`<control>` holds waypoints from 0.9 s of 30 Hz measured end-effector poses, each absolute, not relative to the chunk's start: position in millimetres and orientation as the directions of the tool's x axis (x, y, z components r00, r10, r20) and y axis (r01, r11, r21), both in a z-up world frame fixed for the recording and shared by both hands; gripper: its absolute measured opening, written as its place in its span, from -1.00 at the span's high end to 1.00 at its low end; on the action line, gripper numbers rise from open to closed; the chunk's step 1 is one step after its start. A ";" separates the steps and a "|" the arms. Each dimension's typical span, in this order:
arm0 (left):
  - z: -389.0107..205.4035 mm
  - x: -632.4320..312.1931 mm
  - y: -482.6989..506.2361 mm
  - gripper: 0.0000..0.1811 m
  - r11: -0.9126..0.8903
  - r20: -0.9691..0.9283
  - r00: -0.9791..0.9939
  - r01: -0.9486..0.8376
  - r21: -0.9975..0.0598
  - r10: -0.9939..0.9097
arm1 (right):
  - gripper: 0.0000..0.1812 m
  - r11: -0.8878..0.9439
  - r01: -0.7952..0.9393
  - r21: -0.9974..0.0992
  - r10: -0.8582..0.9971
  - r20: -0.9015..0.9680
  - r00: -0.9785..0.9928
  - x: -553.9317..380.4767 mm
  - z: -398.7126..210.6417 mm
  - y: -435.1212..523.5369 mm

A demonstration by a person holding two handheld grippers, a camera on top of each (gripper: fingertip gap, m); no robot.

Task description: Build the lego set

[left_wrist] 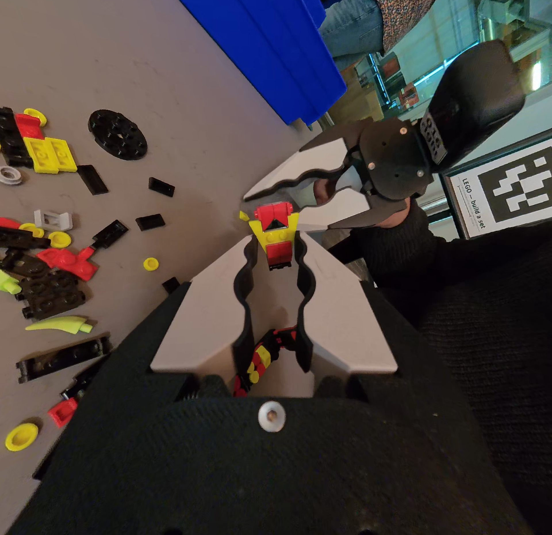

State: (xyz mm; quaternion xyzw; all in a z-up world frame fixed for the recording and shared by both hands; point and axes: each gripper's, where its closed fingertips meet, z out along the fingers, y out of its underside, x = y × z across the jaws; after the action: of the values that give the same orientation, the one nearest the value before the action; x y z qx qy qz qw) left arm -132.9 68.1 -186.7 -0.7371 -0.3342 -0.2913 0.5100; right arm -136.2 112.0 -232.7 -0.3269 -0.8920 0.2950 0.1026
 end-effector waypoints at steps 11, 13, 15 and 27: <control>-181.6 -103.1 63.0 0.74 -0.389 0.861 0.508 0.799 -0.459 0.026 | 0.65 0.628 0.149 -0.764 0.344 0.102 -0.933 -110.6 -188.3 84.5; -170.3 -95.3 60.7 0.74 -0.398 0.902 0.427 0.819 -0.415 -0.063 | 0.62 0.568 0.135 -0.812 0.287 0.042 -0.957 -96.9 -177.4 71.4; -152.8 -88.8 58.6 0.74 -0.397 0.930 0.325 0.841 -0.368 -0.172 | 0.55 0.494 0.143 -0.857 0.246 -0.020 -0.969 -87.7 -164.2 62.8; -130.3 -29.6 55.9 0.74 -0.597 0.917 0.157 0.716 -0.362 -0.367 | 0.49 0.411 -0.006 -0.912 0.004 0.008 -1.000 -40.6 -141.8 42.7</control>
State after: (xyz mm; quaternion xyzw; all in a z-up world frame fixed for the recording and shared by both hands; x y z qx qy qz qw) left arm -29.6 55.9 -130.3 -0.6293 -0.1386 -0.6344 0.4269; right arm -40.6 42.7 -141.8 0.0005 -0.8398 0.5428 0.0044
